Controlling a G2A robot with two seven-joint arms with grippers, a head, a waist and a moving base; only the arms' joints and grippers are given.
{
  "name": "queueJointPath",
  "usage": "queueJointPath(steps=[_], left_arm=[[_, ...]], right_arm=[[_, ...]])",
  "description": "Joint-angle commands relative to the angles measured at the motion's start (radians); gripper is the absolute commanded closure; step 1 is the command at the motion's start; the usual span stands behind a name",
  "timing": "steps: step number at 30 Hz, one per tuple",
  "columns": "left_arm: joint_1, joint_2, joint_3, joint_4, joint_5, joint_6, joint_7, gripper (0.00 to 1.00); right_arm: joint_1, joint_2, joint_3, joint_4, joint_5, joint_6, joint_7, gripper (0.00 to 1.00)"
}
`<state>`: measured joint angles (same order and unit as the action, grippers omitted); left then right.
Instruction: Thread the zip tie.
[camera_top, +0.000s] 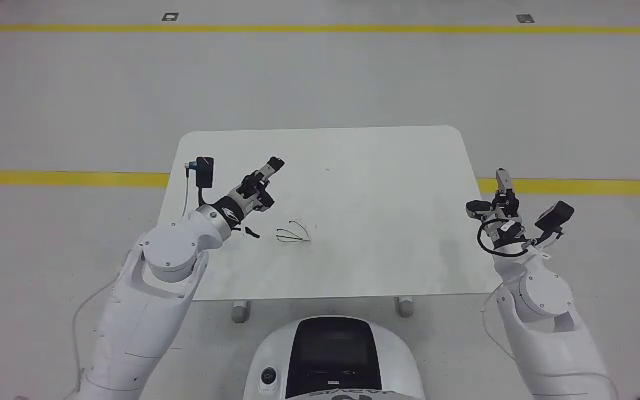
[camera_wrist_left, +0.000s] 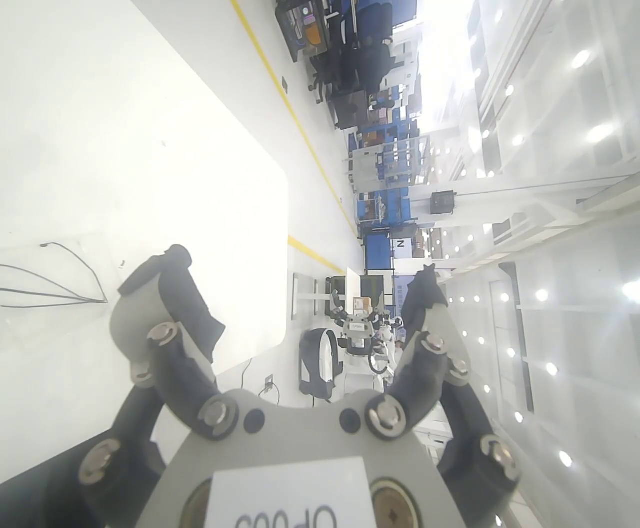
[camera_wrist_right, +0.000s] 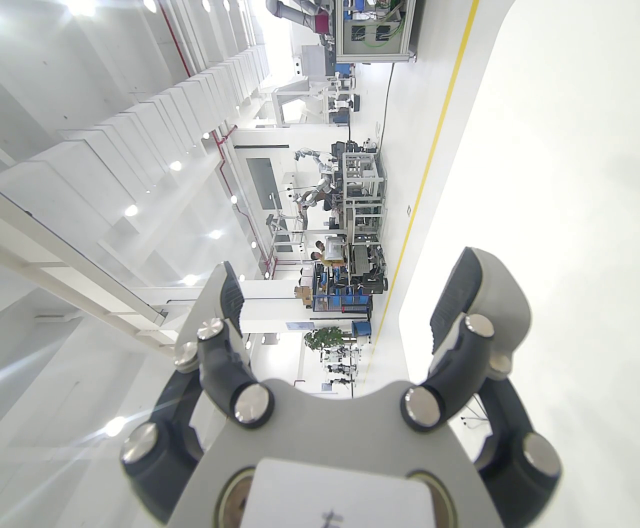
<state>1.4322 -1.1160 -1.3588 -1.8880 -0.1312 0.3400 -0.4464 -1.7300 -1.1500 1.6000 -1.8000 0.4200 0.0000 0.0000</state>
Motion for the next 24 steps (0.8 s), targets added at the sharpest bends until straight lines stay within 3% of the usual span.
queueJointPath(steps=[1, 7, 11, 14, 16, 19, 24], left_arm=[[0.0, 0.0, 0.0, 0.0, 0.0, 0.0, 0.0, 0.0], [-0.006, -0.002, 0.014, -0.011, 0.011, 0.0, 0.022, 0.0], [-0.044, -0.002, 0.054, 0.0, 0.099, 0.0, 0.065, 0.0], [-0.082, -0.004, 0.093, 0.04, 0.156, 0.0, 0.069, 0.0], [-0.112, -0.008, 0.123, 0.089, 0.201, 0.0, 0.054, 0.0], [-0.154, -0.02, 0.16, 0.149, 0.197, 0.0, 0.034, 0.0], [-0.154, -0.02, 0.16, 0.149, 0.197, 0.0, 0.034, 0.0]], right_arm=[[0.0, 0.0, 0.0, 0.0, 0.0, 0.0, 0.0, 0.0], [0.0, 0.0, 0.0, 0.0, 0.0, 0.0, 0.0, 0.0], [0.0, 0.0, 0.0, 0.0, 0.0, 0.0, 0.0, 0.0], [0.0, 0.0, 0.0, 0.0, 0.0, 0.0, 0.0, 0.0], [0.0, 0.0, 0.0, 0.0, 0.0, 0.0, 0.0, 0.0], [0.0, 0.0, 0.0, 0.0, 0.0, 0.0, 0.0, 0.0], [0.0, 0.0, 0.0, 0.0, 0.0, 0.0, 0.0, 0.0]])
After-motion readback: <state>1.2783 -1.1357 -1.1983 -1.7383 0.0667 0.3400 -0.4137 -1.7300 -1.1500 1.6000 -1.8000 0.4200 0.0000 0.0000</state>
